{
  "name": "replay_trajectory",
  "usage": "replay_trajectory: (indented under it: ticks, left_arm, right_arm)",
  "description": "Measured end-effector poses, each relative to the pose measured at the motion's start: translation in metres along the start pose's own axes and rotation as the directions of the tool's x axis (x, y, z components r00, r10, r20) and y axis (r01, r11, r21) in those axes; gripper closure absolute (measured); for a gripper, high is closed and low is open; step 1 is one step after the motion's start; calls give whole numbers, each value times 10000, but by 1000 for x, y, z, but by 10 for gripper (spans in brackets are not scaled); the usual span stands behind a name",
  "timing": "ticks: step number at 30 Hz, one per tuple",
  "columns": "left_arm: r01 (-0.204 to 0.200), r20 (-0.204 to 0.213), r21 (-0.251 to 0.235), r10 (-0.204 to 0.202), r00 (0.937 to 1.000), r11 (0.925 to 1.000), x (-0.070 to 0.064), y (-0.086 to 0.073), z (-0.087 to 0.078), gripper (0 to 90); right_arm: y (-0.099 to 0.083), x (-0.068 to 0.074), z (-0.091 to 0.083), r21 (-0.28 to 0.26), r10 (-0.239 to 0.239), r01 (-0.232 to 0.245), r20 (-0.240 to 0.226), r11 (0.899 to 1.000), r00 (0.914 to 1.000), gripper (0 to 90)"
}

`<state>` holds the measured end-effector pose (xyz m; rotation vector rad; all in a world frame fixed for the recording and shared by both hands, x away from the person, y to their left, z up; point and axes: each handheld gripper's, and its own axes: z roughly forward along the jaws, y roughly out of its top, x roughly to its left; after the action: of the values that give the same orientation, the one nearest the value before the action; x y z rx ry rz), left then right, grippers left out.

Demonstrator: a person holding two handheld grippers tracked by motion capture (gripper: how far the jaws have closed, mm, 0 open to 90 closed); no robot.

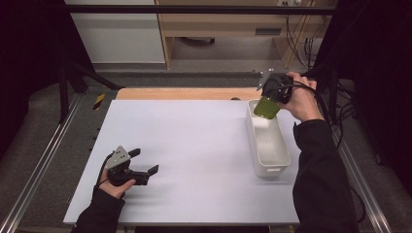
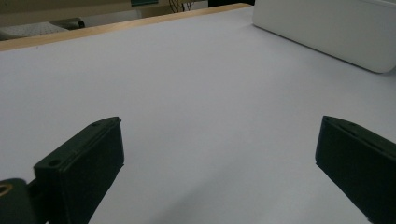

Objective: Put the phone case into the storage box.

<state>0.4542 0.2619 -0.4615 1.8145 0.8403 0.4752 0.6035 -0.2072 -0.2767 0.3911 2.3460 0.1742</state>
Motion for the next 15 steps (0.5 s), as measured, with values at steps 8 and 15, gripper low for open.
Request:
replay_trajectory:
  ticks: [8,15]
  left_arm:
    - [-8,-10,30,8,10000,10000,0,0,0,10]
    - [-11,-11,29,11,10000,10000,0,0,0,10]
  right_arm:
    - [0,-4,11,49,-112,115,-432,9999,9990,795]
    - [0,-6,18,-247,-199,185,-592,9995,9980,794]
